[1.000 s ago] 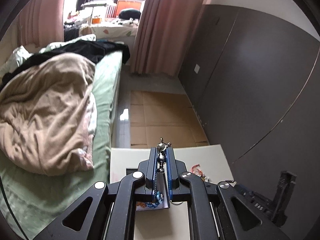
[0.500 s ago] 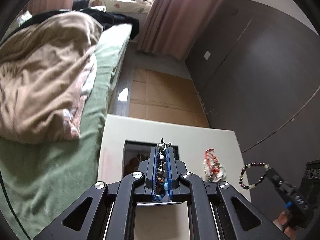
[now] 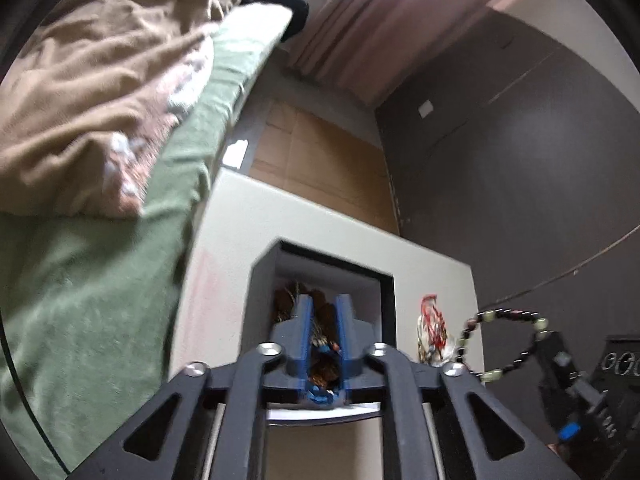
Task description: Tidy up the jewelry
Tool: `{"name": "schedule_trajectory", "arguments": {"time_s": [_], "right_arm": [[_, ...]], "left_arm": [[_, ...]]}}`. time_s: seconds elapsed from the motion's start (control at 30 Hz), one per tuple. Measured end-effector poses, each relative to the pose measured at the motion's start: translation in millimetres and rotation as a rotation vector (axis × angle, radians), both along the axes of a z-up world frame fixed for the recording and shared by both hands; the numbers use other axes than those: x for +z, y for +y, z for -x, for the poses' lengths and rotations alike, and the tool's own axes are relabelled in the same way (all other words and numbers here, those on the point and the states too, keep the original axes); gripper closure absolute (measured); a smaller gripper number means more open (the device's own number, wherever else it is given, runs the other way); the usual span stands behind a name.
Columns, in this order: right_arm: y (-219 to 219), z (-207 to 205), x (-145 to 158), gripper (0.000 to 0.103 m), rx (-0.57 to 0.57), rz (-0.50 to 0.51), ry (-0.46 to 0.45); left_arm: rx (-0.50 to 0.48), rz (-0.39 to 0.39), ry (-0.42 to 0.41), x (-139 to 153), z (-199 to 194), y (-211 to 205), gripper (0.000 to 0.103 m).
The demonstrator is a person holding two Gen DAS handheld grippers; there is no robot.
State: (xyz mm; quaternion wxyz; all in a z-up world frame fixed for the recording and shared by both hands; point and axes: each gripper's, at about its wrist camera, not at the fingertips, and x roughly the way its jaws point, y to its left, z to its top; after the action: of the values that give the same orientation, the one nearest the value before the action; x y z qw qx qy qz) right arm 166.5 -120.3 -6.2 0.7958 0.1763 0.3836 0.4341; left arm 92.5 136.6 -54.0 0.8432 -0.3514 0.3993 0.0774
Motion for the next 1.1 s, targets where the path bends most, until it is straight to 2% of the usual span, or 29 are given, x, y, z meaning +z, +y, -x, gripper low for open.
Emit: {"name": "schedule_trajectory", "arguments": {"time_s": [0.03, 0.07, 0.1, 0.23, 0.5, 0.57, 0.63, 0.67, 0.77, 0.87, 0.93, 1.1], "right_arm": [[8, 0, -2, 0.093, 0.011, -0.006, 0.004], [13, 0, -4, 0.093, 0.017, -0.007, 0.006], [20, -1, -7, 0.093, 0.026, -0.005, 0.009], [49, -3, -19, 0.093, 0.061, 0.007, 0.037], [90, -6, -43, 0.093, 0.143, -0.029, 0.137], [102, -7, -52, 0.092, 0.166, 0.028, 0.175], [112, -10, -64, 0.073, 0.179, 0.108, 0.224], [111, -10, -67, 0.057, 0.169, 0.118, 0.234], [98, -10, -64, 0.052, 0.146, 0.098, 0.227], [77, -7, -50, 0.040, 0.113, 0.085, 0.179], [64, -7, -44, 0.036, 0.090, 0.080, 0.159], [27, -9, -30, 0.035, 0.017, 0.099, 0.130]], "left_arm": [[0.009, -0.002, -0.017, 4, 3, 3, 0.057], [0.022, -0.001, -0.045, 9, 9, 7, 0.038], [0.039, -0.004, -0.065, 13, 12, 11, 0.032], [0.073, -0.007, -0.096, 23, 22, 28, 0.032], [0.128, 0.040, -0.092, 18, 33, 57, 0.032], [0.134, 0.042, -0.093, 18, 34, 58, 0.032], [0.132, 0.040, -0.094, 18, 35, 58, 0.032], [0.127, 0.038, -0.094, 18, 34, 56, 0.032], [0.116, 0.028, -0.093, 19, 33, 51, 0.032], [0.099, 0.014, -0.091, 20, 32, 41, 0.032], [0.082, -0.001, -0.087, 21, 30, 32, 0.032], [0.028, -0.051, -0.086, 24, 24, 1, 0.032]]}}
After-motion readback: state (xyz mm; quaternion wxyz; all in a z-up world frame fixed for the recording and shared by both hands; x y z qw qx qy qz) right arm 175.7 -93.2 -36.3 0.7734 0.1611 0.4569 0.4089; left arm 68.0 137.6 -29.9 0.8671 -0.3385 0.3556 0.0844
